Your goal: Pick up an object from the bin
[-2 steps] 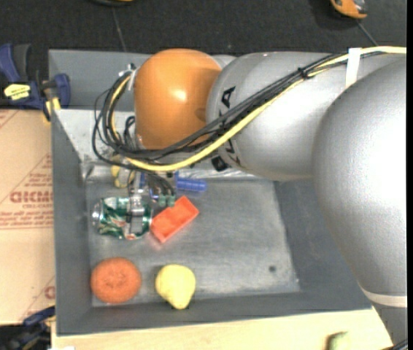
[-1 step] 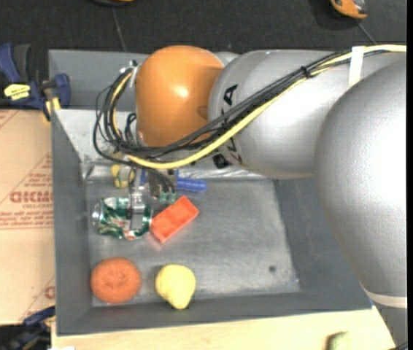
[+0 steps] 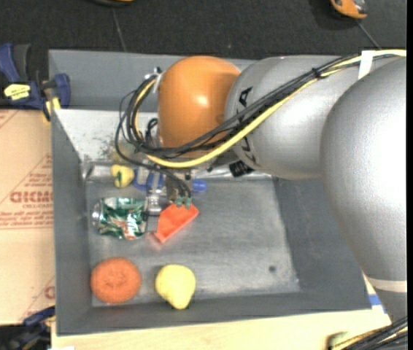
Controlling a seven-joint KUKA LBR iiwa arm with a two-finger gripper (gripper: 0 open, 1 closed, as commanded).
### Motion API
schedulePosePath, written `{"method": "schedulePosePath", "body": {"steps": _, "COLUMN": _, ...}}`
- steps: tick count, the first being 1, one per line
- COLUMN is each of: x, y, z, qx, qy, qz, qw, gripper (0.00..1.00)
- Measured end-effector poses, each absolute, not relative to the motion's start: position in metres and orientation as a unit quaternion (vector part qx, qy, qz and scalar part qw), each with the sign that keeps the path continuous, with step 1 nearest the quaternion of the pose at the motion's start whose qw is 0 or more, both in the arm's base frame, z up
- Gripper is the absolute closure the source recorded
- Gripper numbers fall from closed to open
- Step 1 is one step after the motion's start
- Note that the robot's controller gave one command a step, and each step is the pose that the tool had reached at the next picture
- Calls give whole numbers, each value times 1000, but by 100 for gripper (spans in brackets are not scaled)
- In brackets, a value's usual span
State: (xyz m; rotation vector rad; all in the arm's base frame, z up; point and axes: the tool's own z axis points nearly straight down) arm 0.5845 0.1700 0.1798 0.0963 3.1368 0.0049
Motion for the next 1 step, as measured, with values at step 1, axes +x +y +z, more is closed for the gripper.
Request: {"method": "schedulePosePath", "body": {"steps": 1, "x": 581, "y": 160, "z": 155, "qx": 8, "qy": 1000, "qz": 2, "qw": 3, "gripper": 0}}
